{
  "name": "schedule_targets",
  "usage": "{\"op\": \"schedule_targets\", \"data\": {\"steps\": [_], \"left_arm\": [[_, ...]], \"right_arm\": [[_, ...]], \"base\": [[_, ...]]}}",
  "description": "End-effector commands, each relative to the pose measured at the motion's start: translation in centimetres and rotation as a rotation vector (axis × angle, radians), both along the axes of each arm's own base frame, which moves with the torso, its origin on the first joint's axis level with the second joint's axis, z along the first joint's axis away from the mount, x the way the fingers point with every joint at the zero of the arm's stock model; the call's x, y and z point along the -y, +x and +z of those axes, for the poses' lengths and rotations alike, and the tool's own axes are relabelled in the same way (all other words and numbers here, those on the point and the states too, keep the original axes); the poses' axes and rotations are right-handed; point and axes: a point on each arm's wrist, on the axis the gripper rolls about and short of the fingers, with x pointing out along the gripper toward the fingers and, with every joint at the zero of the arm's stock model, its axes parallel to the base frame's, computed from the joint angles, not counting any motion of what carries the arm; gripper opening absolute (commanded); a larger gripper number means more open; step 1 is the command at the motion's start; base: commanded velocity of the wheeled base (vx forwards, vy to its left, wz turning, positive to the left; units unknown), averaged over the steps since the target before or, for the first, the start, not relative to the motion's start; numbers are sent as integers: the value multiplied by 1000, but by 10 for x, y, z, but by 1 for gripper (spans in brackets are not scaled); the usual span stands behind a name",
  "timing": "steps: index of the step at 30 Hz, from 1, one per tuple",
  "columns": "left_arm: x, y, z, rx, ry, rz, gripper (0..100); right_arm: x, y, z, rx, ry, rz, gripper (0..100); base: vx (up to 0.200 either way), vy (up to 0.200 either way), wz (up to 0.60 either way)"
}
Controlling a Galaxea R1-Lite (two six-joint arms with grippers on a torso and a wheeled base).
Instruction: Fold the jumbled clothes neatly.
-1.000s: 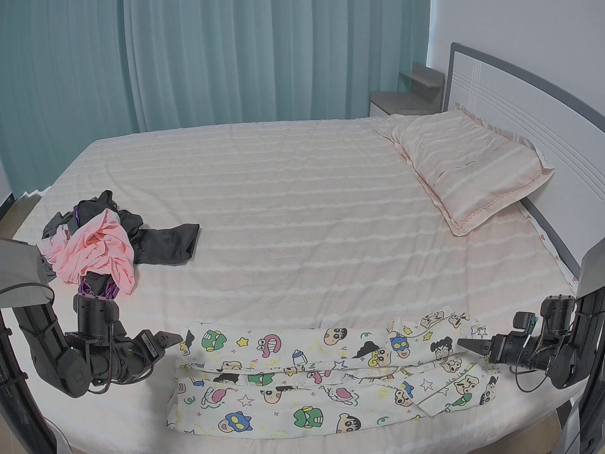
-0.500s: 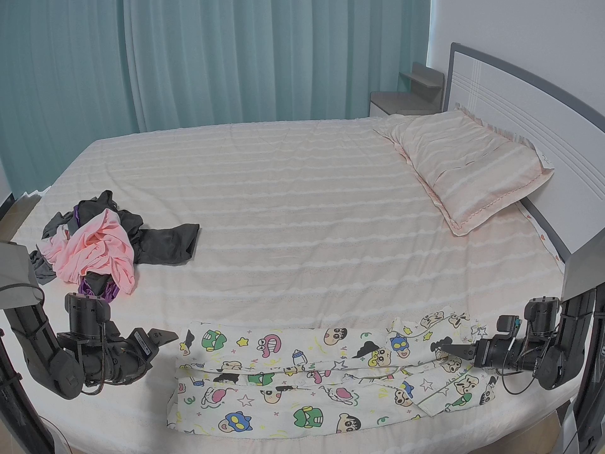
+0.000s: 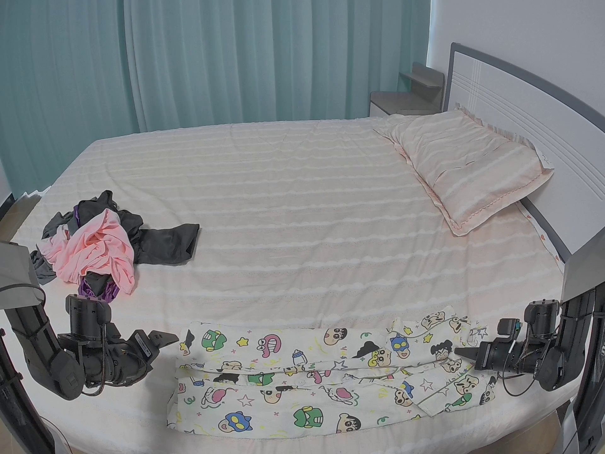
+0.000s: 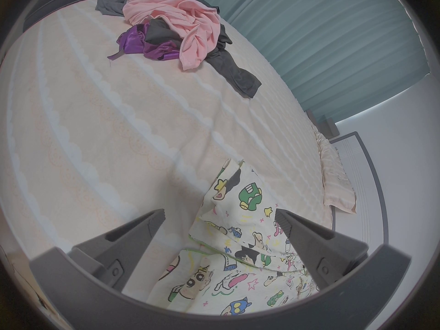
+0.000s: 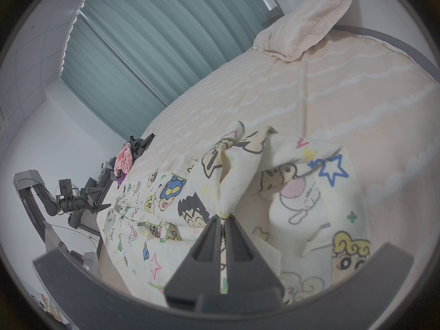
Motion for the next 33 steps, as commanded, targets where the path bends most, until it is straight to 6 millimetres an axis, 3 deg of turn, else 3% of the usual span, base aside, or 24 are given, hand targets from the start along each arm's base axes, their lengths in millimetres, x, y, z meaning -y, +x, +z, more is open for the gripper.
{"op": "schedule_targets", "data": {"steps": [1,18,19,27,33], "left_arm": [[0,-1,-2,-12,0,0,100],[0,-2,-2,-15,0,0,100],[0,-2,-2,-15,0,-2,100],[0,-3,-2,-16,0,-2,100],[0,-4,-3,-18,0,-2,100]], "right_arm": [[4,-6,4,-3,0,-15,0],[15,-33,2,-95,-10,-60,0],[16,-34,2,-94,-18,-60,100],[24,-34,7,-50,-32,-88,100],[19,-25,45,160,-50,-68,100]], "base": [[0,0,0],[0,0,0],[0,0,0],[0,0,0],[0,0,0]]}}
